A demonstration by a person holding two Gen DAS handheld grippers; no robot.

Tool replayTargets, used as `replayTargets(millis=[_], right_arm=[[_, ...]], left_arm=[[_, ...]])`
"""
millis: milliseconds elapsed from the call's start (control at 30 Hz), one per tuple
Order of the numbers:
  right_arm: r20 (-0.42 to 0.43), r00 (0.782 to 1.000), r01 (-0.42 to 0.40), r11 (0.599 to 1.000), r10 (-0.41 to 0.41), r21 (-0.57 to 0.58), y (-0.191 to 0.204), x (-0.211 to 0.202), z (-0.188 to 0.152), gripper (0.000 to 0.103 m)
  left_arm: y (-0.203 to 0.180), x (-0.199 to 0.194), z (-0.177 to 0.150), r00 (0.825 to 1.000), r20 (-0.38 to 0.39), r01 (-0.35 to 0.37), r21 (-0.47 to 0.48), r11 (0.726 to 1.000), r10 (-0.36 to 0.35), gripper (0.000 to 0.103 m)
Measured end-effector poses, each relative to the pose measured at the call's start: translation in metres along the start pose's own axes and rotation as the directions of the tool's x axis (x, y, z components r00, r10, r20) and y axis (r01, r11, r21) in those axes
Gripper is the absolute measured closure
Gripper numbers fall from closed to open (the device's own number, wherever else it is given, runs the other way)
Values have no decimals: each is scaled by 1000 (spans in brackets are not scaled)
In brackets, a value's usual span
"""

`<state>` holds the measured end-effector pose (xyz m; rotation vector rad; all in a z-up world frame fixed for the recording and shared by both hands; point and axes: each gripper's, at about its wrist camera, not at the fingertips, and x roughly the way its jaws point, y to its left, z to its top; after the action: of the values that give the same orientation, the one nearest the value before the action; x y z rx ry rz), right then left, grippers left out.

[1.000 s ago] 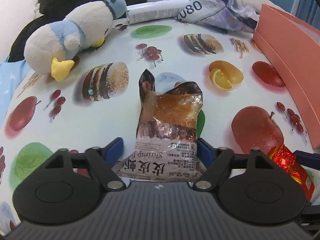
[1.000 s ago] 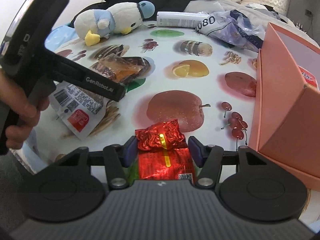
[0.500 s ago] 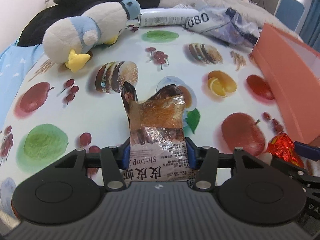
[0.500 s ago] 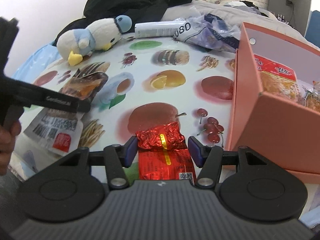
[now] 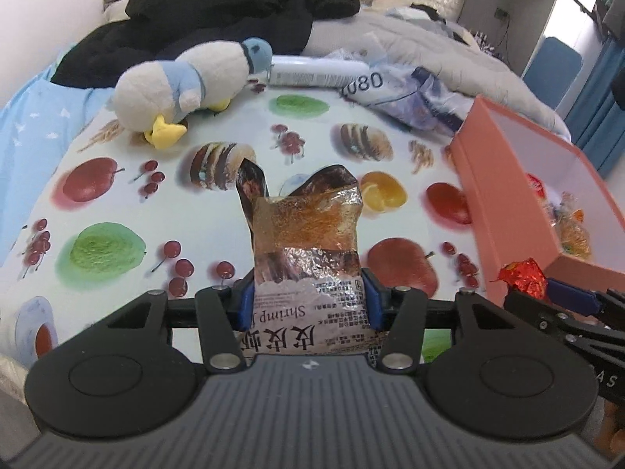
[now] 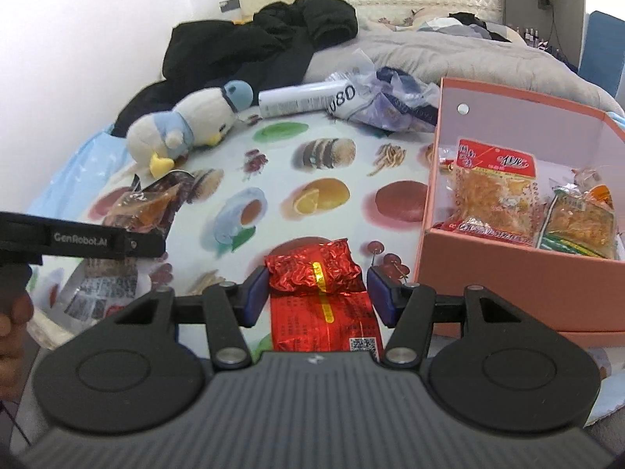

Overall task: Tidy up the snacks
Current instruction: 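Carry both held packs over the pink box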

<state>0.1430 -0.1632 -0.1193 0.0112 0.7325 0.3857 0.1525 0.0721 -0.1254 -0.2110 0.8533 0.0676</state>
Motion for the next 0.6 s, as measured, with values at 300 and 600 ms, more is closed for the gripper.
replayTargets(millis=[300,600], right_arm=[[81,996,23,1000,-24,14,-6,-45,3,45],[121,987,94,991,-105,100,-30,-91,-5,45]], left_arm=[[-45,-37,-13,997,33,74,54,996,-76,45],[-82,-58,-21,986,16,163,108,981,-166,45]])
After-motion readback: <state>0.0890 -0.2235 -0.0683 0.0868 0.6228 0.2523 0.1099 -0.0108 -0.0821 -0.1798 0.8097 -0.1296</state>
